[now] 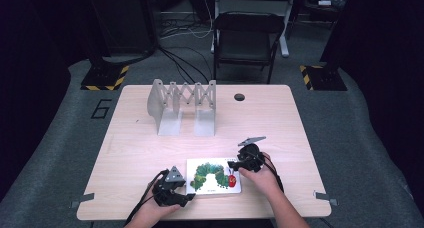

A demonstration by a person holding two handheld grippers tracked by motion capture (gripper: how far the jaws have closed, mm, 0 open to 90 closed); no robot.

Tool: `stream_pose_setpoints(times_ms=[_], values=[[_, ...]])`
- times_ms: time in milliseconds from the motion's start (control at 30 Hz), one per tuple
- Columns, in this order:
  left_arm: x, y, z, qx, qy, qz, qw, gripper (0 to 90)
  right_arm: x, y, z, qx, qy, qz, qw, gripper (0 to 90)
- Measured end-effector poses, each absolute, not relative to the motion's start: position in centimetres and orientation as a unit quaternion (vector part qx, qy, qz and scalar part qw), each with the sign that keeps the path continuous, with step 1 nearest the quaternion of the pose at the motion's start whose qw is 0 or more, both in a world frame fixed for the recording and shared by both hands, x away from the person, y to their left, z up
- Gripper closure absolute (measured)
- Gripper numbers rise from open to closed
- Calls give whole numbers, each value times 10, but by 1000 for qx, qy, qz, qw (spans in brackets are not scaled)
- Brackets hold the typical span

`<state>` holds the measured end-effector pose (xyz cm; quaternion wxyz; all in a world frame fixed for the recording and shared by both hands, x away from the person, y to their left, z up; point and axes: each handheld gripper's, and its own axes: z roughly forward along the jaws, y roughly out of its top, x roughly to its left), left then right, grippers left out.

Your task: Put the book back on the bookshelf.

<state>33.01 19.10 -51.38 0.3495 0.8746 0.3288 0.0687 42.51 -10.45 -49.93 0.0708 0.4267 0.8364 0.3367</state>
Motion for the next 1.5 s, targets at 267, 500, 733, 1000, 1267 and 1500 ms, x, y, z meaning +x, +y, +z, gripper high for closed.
stream_pose_setpoints(times_ms=[267,500,733,1000,1267,1500], values=[[337,193,-517,872,317,72,366,342,428,-100,-503,435,837,326,66,417],[342,194,-518,866,326,64,375,343,426,-101,-502,448,832,320,68,420],[335,187,-518,881,301,102,351,297,428,-104,-505,452,828,329,54,419],[331,182,-520,884,296,118,343,260,428,-104,-504,457,825,327,55,429],[332,181,-518,888,295,113,334,255,429,-103,-502,467,822,322,53,441],[334,179,-517,890,299,112,325,255,433,-104,-498,473,822,315,36,442]])
